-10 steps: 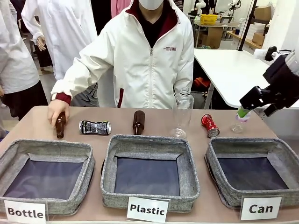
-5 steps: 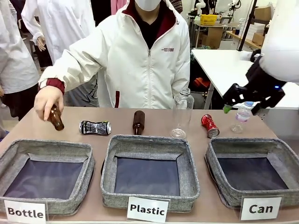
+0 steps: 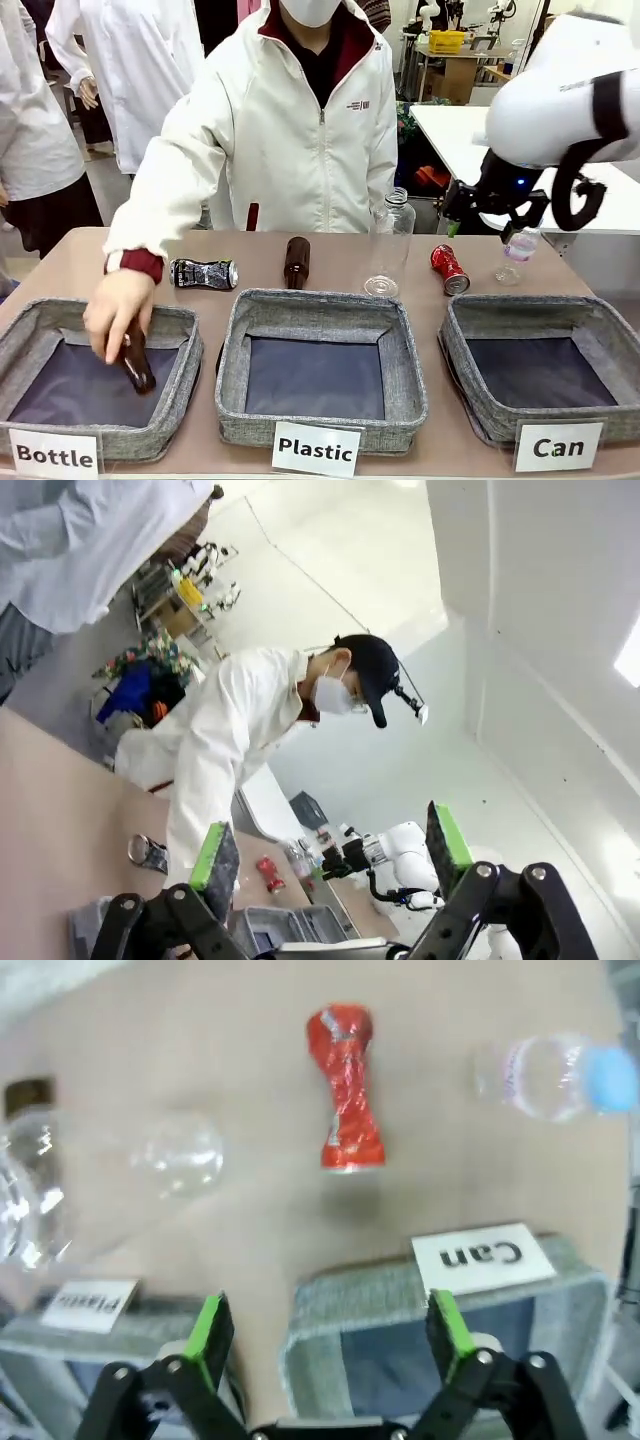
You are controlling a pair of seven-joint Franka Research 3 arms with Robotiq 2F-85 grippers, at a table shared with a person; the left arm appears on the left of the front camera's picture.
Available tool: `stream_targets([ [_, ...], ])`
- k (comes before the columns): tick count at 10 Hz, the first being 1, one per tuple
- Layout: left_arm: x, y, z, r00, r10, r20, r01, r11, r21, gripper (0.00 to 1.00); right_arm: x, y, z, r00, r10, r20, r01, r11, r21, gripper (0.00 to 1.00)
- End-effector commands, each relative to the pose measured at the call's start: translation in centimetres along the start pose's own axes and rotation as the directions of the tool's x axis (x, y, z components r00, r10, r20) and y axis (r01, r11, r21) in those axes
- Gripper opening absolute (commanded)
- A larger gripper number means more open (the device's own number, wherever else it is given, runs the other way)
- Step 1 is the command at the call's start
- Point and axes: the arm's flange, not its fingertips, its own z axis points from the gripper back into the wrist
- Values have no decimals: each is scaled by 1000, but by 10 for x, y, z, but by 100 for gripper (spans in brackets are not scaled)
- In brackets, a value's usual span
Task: Sort the can waste into the basket.
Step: Pick up the can waste from the table and place it in the right Fabric basket.
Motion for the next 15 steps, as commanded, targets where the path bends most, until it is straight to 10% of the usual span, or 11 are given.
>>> stream_targets([
  [1,1,10,14,999,-42,23,42,999,9,99,34,10,-19,999,-34,-19,33,997,-68,100],
  [7,-7,11,3,994,-108,5,107,988,111,99,83,15,-124,997,-67,-28,62,986,-154,100],
  [13,-90,63,-125,886,-30,-463,154,960,232,99,91,20,-157,995,-82,-54,70,978,-194,100],
  [15,-102,77,-141,883,-72,-463,228,930,290,99,92,19,-158,994,-89,-59,76,978,-195,100],
])
